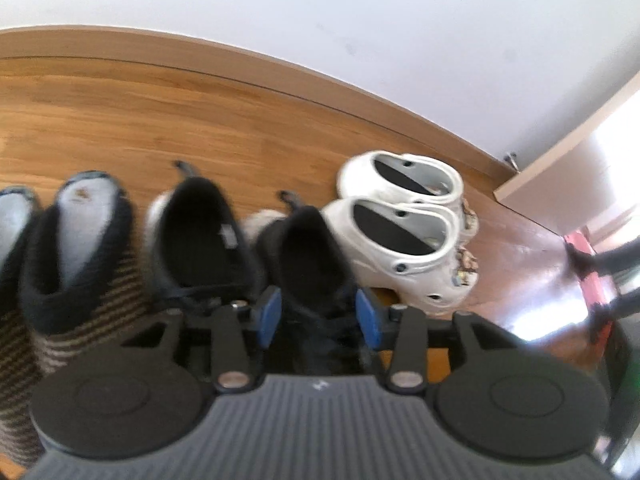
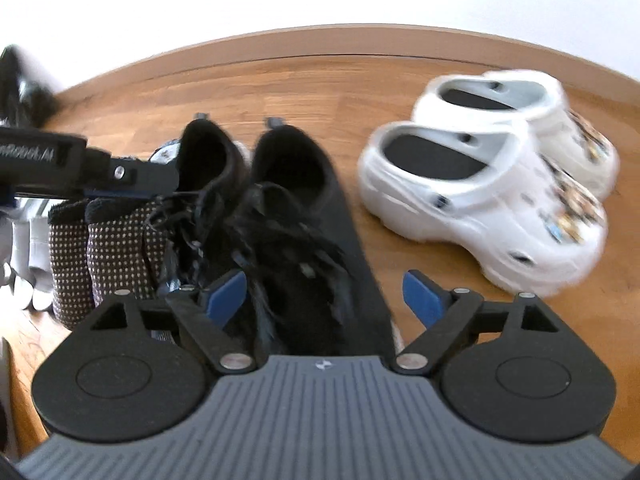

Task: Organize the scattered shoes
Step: 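Release the sneaker and move the right tool toward the white clogs, then grasp a white clog by its rim with the left tool while the right tool grasps the other clog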

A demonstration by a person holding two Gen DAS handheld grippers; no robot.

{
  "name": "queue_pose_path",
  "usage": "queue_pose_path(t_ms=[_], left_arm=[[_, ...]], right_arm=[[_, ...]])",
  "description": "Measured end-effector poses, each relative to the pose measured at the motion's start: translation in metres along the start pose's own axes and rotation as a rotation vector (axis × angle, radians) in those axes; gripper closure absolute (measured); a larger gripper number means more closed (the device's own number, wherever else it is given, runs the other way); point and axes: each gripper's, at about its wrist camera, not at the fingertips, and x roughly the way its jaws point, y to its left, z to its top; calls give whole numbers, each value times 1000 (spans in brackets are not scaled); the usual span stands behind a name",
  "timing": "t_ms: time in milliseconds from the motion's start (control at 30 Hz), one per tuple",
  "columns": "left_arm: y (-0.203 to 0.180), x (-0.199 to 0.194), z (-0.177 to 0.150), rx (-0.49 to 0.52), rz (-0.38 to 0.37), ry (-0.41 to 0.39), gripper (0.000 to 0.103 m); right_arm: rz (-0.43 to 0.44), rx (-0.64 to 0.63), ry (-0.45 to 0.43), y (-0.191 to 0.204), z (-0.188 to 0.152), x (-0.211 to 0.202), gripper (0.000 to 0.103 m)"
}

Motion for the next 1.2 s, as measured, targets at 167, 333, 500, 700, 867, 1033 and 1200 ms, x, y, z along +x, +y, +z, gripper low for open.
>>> queue_pose_path(t_ms=[167,333,500,700,867,1033,1200], left_arm=[[-31,17,14,47,-29,12,43],[-61,32,28,86,-47,23,31],[-72,56,40,56,-25,53,24],[-85,86,54,-76,-47,117,15],[-101,118,60,-130,-82,159,15],[-115,151,61,-122,-121,223,35],[-120,167,59,-42,-62,256,87]], right_arm=[[-51,58,48,-37,-27,-25,12],[-89,124,113,-73,-42,-49,9],[-136,144,141,-112,-49,-53,4],[-148,145,138,-148,-42,-40,3],[-136,161,84,-178,-23,-26,3],[-92,247,-23,-207,-14,-17,2],[-74,296,-49,-228,-15,-13,2]])
